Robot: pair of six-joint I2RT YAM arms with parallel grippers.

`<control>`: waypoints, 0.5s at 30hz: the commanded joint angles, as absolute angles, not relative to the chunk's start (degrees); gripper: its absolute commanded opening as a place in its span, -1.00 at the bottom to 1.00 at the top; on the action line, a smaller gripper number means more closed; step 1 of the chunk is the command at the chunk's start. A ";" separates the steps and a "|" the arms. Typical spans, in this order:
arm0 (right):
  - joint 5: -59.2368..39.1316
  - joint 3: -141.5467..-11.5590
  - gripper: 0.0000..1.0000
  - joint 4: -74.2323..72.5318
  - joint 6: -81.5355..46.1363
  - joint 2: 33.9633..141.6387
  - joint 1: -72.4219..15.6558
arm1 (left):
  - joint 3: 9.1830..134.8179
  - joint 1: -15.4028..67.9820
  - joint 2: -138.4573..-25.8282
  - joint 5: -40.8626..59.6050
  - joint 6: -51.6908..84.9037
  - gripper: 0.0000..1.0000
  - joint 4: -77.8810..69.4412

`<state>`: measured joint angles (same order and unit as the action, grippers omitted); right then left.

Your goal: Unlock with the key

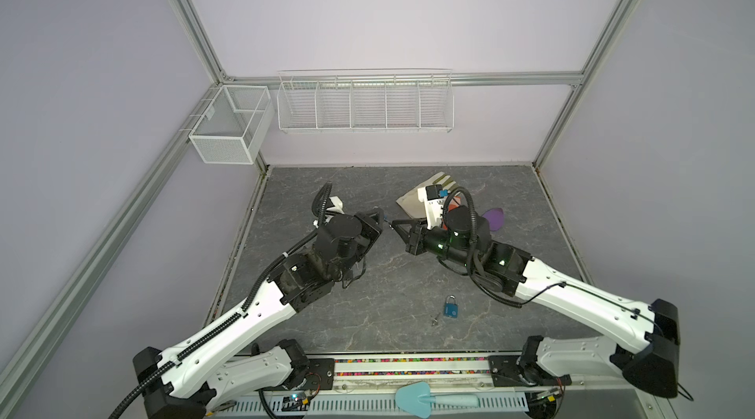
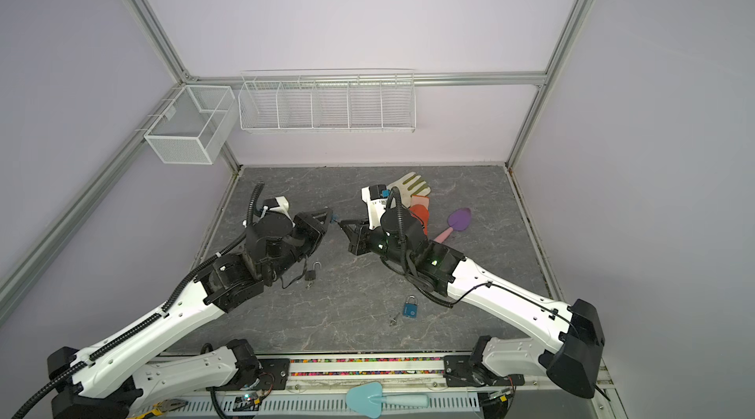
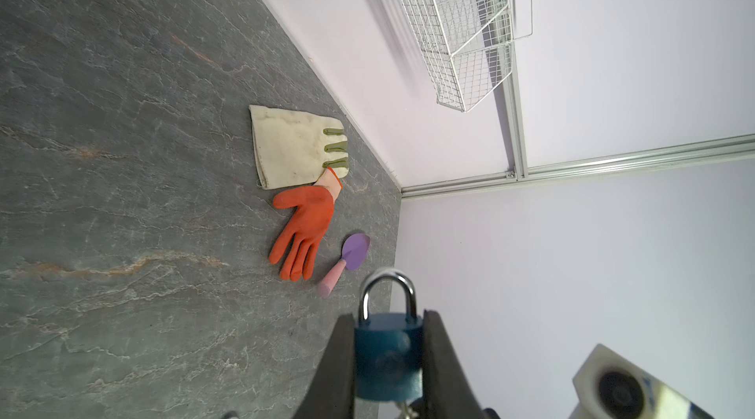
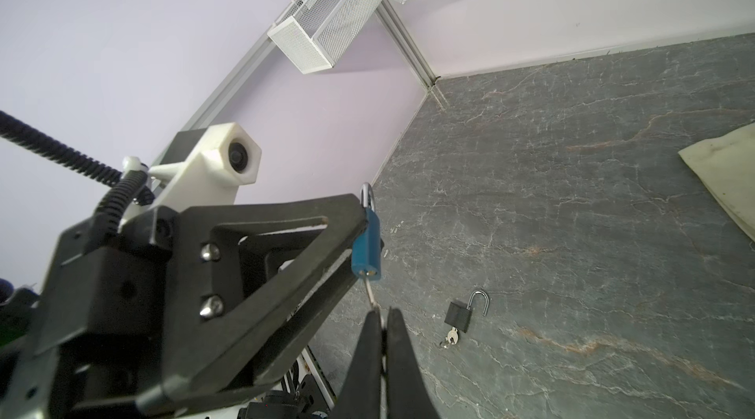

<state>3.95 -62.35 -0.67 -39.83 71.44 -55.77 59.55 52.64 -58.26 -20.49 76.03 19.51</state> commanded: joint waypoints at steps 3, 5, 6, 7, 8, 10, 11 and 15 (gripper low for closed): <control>6.76 -60.75 -0.87 -5.15 -39.25 69.26 -56.06 | 59.77 53.26 -57.25 -18.48 77.08 -1.00 18.75; 6.21 -60.73 -0.87 -5.41 -39.48 69.34 -56.06 | 59.94 53.26 -57.36 -18.34 77.66 -1.00 18.51; 5.86 -60.82 -0.87 -5.57 -39.69 69.56 -56.19 | 59.86 53.26 -57.48 -18.20 77.82 -1.00 18.08; 5.64 -60.82 -0.87 -6.04 -39.91 69.82 -56.66 | 59.85 53.24 -57.61 -18.11 78.36 -1.00 17.99; 5.70 -60.83 -0.87 -6.31 -40.06 70.08 -57.23 | 59.71 53.22 -57.73 -18.11 79.10 -1.00 17.73; 7.05 -60.67 -0.87 -6.07 -39.82 70.06 -58.37 | 59.35 53.22 -57.90 -18.31 80.73 -1.00 17.04; 8.07 -60.12 -0.87 -6.42 -39.86 69.63 -58.81 | 59.03 53.25 -57.91 -18.60 81.94 -1.00 16.76; 10.39 -59.14 -0.87 -7.54 -39.20 68.95 -60.28 | 58.71 53.20 -58.34 -19.74 84.72 -1.00 16.13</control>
<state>7.92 -60.25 -4.23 -39.83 70.15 -59.20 59.42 52.90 -58.13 -19.44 81.45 17.41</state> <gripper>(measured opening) 0.068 0.206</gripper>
